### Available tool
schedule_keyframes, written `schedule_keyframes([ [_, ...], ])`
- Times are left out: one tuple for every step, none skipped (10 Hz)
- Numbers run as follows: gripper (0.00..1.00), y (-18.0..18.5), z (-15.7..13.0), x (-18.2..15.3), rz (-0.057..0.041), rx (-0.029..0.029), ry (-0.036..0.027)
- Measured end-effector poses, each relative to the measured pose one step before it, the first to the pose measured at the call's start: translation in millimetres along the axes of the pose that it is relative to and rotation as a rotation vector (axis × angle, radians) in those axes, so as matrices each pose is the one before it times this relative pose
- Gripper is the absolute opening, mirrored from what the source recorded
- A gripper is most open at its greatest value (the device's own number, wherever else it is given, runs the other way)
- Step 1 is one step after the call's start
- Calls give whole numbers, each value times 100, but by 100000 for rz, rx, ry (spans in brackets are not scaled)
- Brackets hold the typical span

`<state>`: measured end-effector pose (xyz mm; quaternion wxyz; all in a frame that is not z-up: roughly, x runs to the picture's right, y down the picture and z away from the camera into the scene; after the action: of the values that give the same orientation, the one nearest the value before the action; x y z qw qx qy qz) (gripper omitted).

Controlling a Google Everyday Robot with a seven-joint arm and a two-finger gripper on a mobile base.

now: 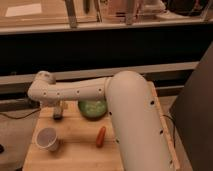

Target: Place the eraser in the ceramic cup

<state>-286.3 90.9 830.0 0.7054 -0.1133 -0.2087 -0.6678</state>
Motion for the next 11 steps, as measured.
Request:
schedule_keyframes([
  [80, -98, 689, 330, -1204, 353, -1508],
  [80, 234, 1035, 434, -654, -246, -1592],
  [80, -53, 504, 179, -495, -355, -1040],
  [80, -19, 642, 396, -200, -443, -832],
  [80, -48, 939, 319, -93, -670, -1206],
  [80, 11, 366, 152, 174, -199, -654],
  [80, 54, 414, 431, 396, -47, -240],
  [80, 145, 450, 539, 839, 17, -146],
  [80, -28, 434, 554, 893, 242, 122],
  [80, -109, 354, 499, 1002, 383, 138],
  [80, -19, 191, 305, 785, 311, 60],
])
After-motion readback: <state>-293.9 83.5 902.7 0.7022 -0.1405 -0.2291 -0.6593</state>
